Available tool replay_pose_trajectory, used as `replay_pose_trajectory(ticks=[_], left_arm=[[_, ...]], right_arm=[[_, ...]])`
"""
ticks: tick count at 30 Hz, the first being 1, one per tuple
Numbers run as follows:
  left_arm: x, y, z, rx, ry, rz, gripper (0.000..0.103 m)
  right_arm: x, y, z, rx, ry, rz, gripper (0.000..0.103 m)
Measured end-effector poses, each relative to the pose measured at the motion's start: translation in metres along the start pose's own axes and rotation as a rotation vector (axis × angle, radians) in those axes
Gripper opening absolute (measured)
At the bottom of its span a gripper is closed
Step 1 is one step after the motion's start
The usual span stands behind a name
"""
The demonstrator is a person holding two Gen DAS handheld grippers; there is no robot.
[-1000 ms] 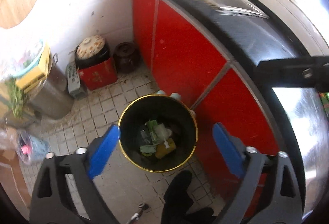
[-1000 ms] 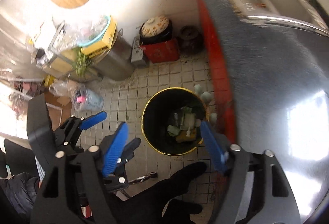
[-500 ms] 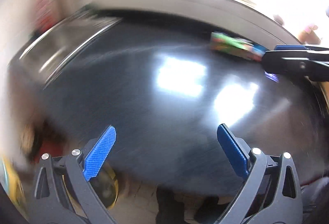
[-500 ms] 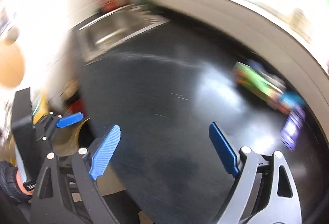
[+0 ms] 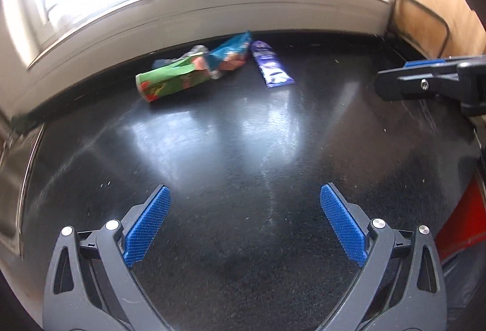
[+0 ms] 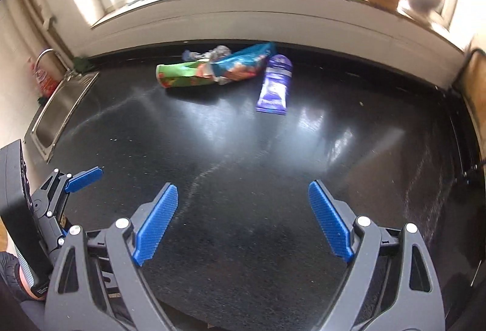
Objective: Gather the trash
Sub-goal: 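Return both tools to the countertop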
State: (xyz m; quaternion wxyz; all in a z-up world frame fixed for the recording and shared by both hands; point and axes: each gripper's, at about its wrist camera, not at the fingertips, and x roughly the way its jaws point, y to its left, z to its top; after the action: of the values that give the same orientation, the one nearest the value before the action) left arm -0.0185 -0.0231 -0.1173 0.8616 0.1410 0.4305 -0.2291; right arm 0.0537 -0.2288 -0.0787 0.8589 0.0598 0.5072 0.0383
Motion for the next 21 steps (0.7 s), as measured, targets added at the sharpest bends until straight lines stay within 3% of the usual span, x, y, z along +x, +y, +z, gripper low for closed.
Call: replay_pose_trajectory(ticks=[11, 21], left_arm=[[0.035, 0.029, 0.035, 0.009, 0.015, 0.014, 0.096], [0.095, 0.092, 0.102, 0.165, -0.011, 0.061, 0.096]], right_arm=[[0.03, 0.0, 0.03, 0.013, 0.017, 0.009, 0.085], [0.078, -0.001, 0.063, 0.077, 0.075, -0.008, 0.085]])
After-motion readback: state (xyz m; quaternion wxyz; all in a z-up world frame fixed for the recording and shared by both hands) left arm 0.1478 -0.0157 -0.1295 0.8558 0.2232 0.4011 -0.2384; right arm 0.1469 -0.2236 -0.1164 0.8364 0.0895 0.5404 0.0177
